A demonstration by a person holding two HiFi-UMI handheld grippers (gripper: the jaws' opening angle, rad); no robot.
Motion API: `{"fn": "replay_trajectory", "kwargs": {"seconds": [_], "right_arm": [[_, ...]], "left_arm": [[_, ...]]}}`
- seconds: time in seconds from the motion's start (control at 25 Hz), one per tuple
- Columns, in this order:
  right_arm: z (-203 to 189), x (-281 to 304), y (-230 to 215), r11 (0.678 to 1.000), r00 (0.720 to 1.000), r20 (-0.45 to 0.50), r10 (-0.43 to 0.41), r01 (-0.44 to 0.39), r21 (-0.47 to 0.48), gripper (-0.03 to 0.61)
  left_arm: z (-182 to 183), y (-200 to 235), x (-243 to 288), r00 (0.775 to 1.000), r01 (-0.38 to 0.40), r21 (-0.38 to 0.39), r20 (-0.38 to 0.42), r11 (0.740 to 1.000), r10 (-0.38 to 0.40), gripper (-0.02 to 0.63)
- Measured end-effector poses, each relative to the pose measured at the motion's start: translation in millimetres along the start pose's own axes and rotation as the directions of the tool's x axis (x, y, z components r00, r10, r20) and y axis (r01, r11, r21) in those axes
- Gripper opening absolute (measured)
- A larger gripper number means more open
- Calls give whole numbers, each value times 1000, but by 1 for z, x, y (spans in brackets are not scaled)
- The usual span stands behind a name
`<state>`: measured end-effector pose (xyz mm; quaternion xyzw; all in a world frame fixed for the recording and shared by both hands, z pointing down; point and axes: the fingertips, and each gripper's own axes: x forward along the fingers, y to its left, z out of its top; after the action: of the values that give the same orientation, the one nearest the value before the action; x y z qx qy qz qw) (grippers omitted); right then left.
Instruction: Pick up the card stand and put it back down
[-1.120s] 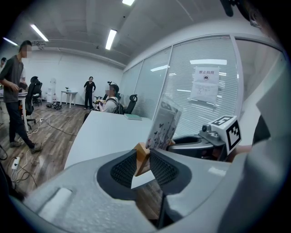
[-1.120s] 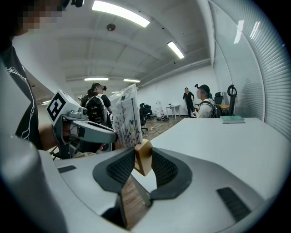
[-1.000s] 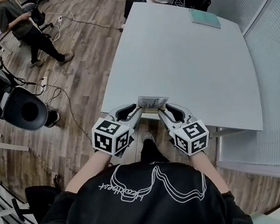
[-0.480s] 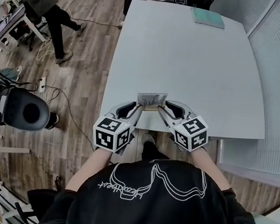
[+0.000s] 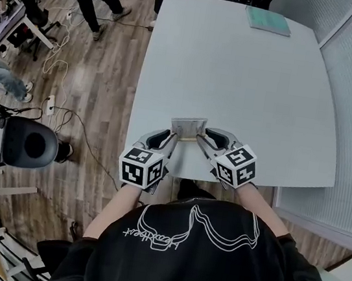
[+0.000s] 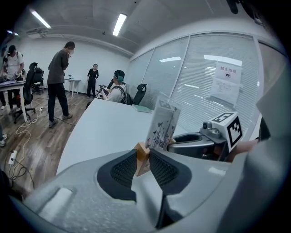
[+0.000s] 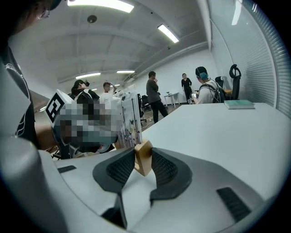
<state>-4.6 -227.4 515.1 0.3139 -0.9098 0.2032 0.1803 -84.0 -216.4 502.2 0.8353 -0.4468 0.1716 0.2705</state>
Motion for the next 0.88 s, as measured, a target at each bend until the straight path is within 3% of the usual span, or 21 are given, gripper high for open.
{"fn": "replay_trajectory", "kwargs": {"seconds": [0.88], "right_arm": [[-46,65,-52,998,989,-146,-18,25,50,118]], "left_arm": [[-41,52,75,994,24,-41,-109,999,-29,89]]}}
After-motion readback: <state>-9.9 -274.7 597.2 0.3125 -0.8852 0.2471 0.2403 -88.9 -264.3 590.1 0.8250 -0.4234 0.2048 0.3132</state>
